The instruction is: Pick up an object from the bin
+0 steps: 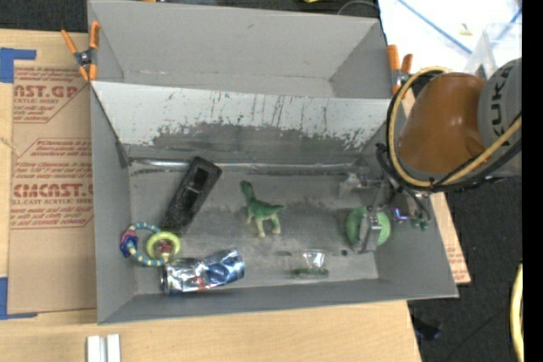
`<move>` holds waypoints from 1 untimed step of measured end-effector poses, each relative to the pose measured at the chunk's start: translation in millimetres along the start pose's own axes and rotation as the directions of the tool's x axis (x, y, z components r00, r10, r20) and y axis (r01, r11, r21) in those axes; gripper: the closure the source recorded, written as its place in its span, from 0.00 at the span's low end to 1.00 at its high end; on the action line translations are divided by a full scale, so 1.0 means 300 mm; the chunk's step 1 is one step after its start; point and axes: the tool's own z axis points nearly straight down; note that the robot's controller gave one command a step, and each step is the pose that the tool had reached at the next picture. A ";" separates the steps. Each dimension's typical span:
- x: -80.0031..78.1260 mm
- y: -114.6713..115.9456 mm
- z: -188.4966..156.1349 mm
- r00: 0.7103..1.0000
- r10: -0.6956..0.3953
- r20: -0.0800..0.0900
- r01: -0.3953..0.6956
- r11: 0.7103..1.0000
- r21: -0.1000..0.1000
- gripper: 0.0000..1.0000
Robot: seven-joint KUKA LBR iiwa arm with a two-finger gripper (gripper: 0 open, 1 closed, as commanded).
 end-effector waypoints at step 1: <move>-0.066 -0.149 0.087 0.968 -0.252 -0.024 0.252 0.968 -0.010 0.00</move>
Offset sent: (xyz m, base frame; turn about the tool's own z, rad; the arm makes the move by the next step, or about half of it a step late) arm 0.0153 -0.0513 -0.0580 -0.0074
